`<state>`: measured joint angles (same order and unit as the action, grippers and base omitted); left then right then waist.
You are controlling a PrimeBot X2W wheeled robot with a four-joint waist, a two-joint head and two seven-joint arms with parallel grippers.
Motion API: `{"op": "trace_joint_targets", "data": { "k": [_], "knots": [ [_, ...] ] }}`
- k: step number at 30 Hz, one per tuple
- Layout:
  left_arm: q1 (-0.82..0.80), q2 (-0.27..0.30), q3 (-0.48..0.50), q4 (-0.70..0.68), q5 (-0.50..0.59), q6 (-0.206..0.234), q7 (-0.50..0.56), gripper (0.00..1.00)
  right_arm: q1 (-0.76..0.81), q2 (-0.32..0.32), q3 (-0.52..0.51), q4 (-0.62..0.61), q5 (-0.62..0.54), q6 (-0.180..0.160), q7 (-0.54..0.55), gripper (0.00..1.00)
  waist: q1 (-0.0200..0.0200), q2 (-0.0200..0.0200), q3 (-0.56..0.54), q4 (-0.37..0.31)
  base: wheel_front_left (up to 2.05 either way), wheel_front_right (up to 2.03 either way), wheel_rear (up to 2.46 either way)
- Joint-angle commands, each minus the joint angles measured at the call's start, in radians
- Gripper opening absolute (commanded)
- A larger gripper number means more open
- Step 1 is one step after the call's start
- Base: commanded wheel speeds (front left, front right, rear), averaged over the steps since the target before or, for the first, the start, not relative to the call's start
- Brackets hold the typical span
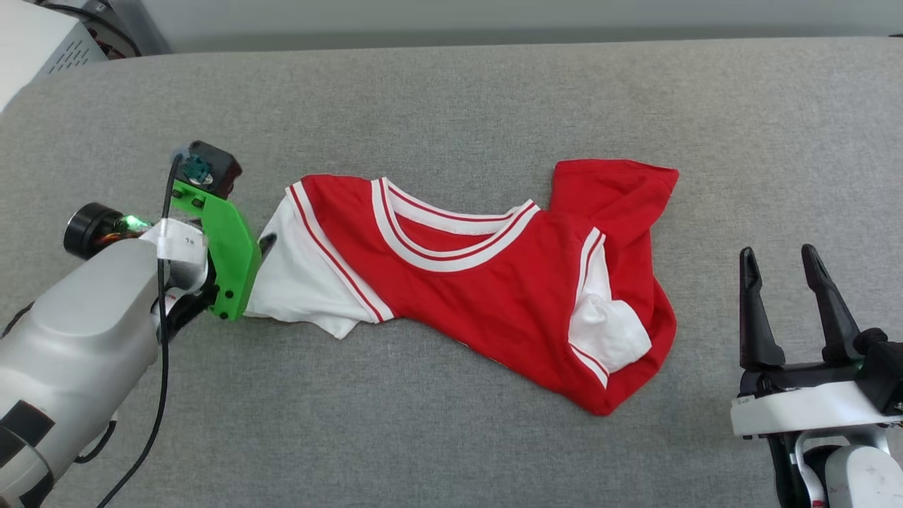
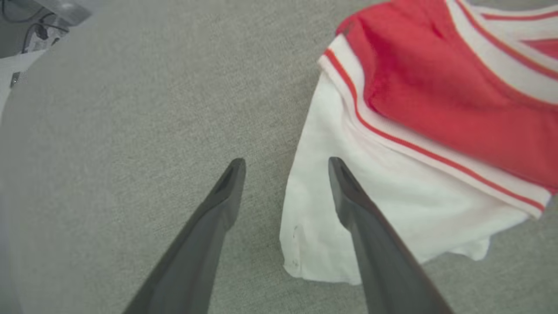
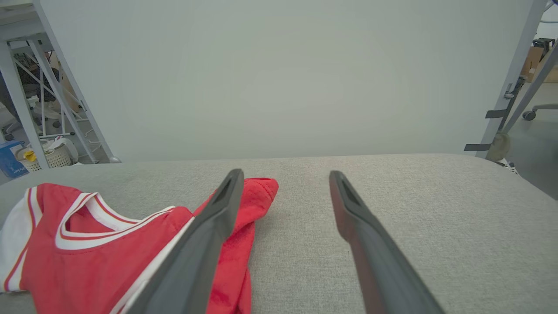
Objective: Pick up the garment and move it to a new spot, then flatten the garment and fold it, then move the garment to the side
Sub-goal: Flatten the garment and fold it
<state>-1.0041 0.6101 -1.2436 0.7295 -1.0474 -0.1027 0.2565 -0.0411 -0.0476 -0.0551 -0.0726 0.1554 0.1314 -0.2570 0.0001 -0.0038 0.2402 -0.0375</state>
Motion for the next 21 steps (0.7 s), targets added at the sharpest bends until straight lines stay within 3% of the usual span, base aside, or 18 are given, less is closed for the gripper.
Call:
{"op": "trace_joint_targets", "data": {
  "k": [1,6,10,15,21],
  "knots": [
    [0.017,-0.008,0.016,-0.008,0.018,0.019,-0.063,1.0,0.01,-0.003,-0.009,-0.009,-0.009,-0.001,-0.005,1.0,-0.0001,0.0038,-0.026,0.011,0.0,0.0,0.0],
    [0.069,-0.007,0.077,-0.061,0.043,0.104,-0.321,1.0,-0.005,-0.003,-0.046,-0.043,-0.04,-0.001,-0.005,1.0,-0.0001,0.0038,-0.06,0.034,0.0,0.0,0.0],
    [0.133,0.003,0.114,-0.123,0.058,0.187,-0.467,1.0,-0.038,-0.003,-0.071,-0.081,-0.082,-0.001,-0.005,1.0,-0.0001,0.0038,-0.072,0.051,0.0,0.0,0.0],
    [0.228,0.004,0.192,-0.255,0.103,0.317,-0.516,1.0,-0.115,-0.039,-0.088,-0.12,-0.126,-0.001,-0.005,1.0,-0.0001,0.0038,-0.069,0.076,0.0,0.0,0.0],
    [0.407,-0.024,0.44,-0.494,0.298,0.442,-0.518,1.0,-0.253,-0.18,-0.047,-0.09,-0.125,-0.001,-0.005,1.0,-0.0001,0.0038,-0.044,0.108,0.0,0.0,0.0]
  ]
}}
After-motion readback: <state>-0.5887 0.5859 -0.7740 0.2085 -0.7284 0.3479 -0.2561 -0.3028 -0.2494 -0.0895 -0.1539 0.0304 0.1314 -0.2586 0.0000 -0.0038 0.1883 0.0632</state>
